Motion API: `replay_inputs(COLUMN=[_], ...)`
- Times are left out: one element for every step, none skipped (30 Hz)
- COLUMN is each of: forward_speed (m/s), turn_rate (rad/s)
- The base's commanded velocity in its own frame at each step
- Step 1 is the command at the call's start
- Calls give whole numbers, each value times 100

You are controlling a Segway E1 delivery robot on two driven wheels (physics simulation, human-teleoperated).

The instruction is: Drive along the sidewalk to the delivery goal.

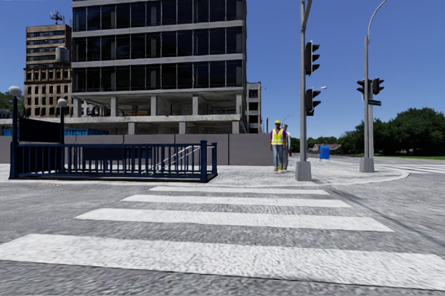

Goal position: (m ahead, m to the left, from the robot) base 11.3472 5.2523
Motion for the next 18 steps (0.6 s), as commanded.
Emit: replay_inputs(forward_speed=[116,116,116,116,116,116,116,116,116,116,116,116,116,116,116,116,116,116], turn_rate=[21,35,35,45,49,51,51,52,52,52,52,52,52,52,52,52,52,52])
